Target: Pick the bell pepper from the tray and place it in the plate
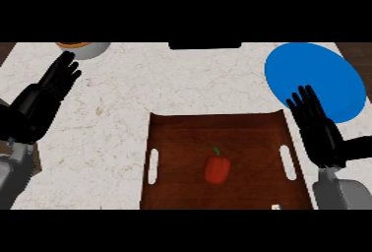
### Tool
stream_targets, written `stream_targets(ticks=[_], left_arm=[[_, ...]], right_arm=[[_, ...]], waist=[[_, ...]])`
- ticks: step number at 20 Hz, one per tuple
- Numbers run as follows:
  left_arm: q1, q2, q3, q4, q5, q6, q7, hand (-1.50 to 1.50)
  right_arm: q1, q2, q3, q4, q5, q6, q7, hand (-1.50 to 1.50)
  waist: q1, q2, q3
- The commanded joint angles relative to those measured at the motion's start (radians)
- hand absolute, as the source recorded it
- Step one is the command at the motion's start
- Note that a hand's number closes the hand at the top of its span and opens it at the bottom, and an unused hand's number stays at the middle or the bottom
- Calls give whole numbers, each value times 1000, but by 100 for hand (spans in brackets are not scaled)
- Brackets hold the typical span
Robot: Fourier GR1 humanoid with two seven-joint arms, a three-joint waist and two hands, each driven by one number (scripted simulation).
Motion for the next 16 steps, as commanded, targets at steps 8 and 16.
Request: stream_targets(ticks=[8, 16], left_arm=[[235, -146, -61, 127, 30, 99, 100, 0], [278, -275, -151, 86, -42, 196, 101, 0]], right_arm=[[22, -362, -95, -124, 506, -350, 76, 150], [265, -73, 97, -574, 748, -674, 144, -150]], waist=[[-18, -11, -23], [7, -20, -3]])
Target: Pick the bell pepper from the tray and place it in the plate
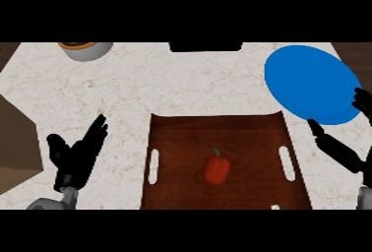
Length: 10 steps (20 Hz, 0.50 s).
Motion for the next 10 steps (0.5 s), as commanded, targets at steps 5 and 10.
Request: stream_targets(ticks=[5, 10], left_arm=[[68, -25, -17, -1, -22, -6, -1, 0], [27, -25, -11, 16, -34, -1, 3, 0]], right_arm=[[245, -9, 201, -349, 317, 0, 269, -150], [237, -204, 235, -387, 337, 290, 510, -150]], waist=[[16, 6, 0], [22, 11, -4]])
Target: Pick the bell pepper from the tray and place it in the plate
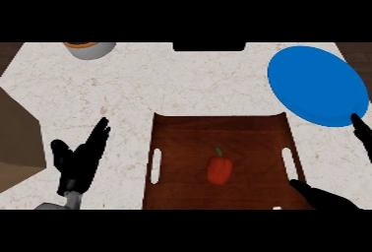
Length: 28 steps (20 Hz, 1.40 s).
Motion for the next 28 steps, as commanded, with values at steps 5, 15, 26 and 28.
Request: stream_targets(ticks=[5, 15, 26, 28], left_arm=[[23, -38, -27, 44, -5, -21, -8, 0], [-47, -78, -15, 89, -44, -2, 36, 0], [-3, -37, 29, 7, -33, -49, 90, 0], [9, -65, 26, 43, -53, -50, 41, 0]], right_arm=[[-74, -104, 166, -195, 148, 312, 470, -150], [-405, 193, 428, 21, 397, 452, 818, -150], [-411, 395, 434, 242, 432, 478, 802, -150], [-353, 404, 474, 292, 487, 414, 739, -150]], waist=[[18, 8, -5], [18, 8, -1], [16, 6, 0], [12, 6, 0]])
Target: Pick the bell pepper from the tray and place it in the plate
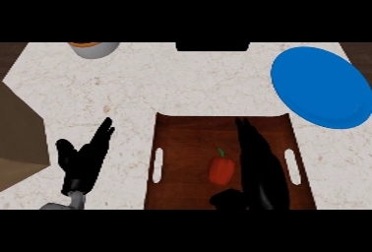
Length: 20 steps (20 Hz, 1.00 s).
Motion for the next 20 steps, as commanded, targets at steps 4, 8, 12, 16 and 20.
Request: stream_targets(ticks=[4, 8, 12, 16, 20], left_arm=[[32, -33, 1, 34, -16, -20, 3, 0], [6, -55, 6, 114, -45, -20, -31, 0], [13, -52, -1, 5, -43, -7, 59, 0], [0, -68, 16, 24, -54, -12, 50, 0], [16, -55, 62, 85, -43, -67, -14, 0]], right_arm=[[-95, 94, 40, 74, 54, 27, 168, -150], [-55, 95, 9, 99, 97, 73, 132, -150], [-15, 96, 41, 186, 154, -20, 113, -150], [9, 83, -69, 245, 121, -3, -23, -150], [-27, 97, -49, 288, 102, -6, 10, -150]], waist=[[1, 5, -6], [-6, 6, -6], [-3, 5, -6], [-6, 6, -5], [-3, 6, -6]])
